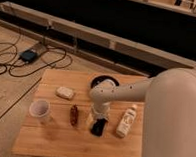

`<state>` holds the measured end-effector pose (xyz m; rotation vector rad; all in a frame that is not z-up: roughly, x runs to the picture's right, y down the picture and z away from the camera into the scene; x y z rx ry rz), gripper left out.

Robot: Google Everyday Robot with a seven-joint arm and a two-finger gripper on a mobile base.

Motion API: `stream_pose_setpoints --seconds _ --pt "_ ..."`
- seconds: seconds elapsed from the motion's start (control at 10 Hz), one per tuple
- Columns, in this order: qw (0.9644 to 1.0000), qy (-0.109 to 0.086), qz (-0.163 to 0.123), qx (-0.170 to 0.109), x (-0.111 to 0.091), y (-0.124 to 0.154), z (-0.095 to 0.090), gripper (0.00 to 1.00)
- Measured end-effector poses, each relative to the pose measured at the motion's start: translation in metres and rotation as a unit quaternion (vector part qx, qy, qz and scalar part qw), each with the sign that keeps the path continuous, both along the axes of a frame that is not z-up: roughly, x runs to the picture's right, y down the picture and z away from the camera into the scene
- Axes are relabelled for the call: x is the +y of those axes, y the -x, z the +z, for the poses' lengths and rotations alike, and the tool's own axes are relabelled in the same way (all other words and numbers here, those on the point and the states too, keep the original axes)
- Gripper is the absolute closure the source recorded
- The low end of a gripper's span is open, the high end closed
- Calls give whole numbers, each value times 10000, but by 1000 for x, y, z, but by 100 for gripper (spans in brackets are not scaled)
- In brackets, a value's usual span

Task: Place the eraser on the white sponge

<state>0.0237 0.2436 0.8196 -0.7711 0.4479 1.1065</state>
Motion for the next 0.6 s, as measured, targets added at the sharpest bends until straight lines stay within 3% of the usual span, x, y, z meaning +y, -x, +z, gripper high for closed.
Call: stream_pose_setpoints --seconds 0.6 --pt "10000 3 0 32 -1 -1 0 87"
